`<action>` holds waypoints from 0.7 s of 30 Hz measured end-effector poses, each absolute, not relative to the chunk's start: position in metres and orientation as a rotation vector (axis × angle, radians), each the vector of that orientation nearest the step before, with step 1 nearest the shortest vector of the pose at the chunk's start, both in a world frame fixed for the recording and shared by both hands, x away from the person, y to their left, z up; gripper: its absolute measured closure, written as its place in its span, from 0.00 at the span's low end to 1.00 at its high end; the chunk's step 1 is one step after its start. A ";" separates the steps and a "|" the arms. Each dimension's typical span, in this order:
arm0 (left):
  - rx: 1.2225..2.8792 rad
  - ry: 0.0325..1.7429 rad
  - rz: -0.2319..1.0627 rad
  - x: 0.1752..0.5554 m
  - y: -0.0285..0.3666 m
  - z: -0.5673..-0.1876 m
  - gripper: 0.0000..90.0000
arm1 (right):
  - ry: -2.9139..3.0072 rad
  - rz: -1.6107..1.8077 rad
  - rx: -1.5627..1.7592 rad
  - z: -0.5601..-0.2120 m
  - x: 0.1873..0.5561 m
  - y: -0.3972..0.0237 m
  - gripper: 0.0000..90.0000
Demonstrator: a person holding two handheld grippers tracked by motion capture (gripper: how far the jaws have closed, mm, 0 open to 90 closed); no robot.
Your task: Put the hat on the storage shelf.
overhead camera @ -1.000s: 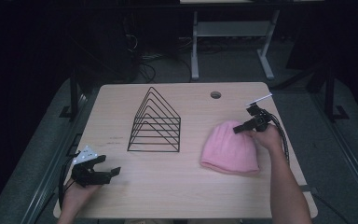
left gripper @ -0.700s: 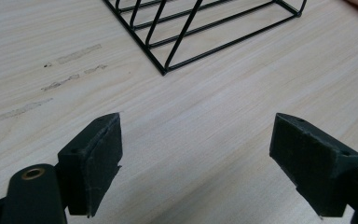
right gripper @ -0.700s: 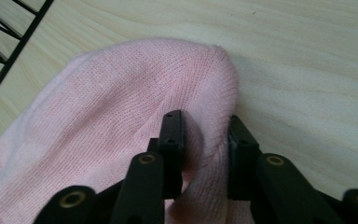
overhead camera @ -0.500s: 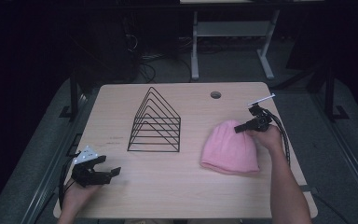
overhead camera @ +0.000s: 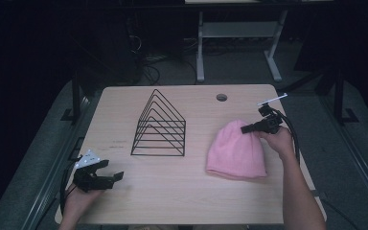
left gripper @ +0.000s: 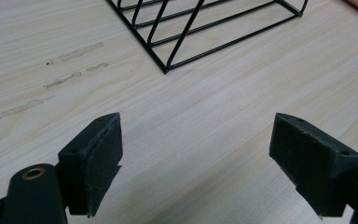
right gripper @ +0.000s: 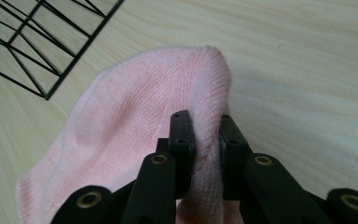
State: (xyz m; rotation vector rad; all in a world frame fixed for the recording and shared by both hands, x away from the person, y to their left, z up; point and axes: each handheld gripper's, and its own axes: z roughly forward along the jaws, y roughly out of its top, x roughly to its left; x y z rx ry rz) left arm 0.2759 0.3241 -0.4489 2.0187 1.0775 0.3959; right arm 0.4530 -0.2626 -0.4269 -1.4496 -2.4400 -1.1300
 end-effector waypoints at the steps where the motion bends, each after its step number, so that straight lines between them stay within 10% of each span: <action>1: 2.012 1.081 0.394 0.276 0.324 -0.449 0.19 | -2.443 -1.151 -1.440 -0.423 0.451 -0.263 0.88; 21: 1.973 1.048 0.415 0.274 0.326 -0.430 0.19 | -2.519 -1.354 -1.331 -0.361 0.423 -0.264 0.88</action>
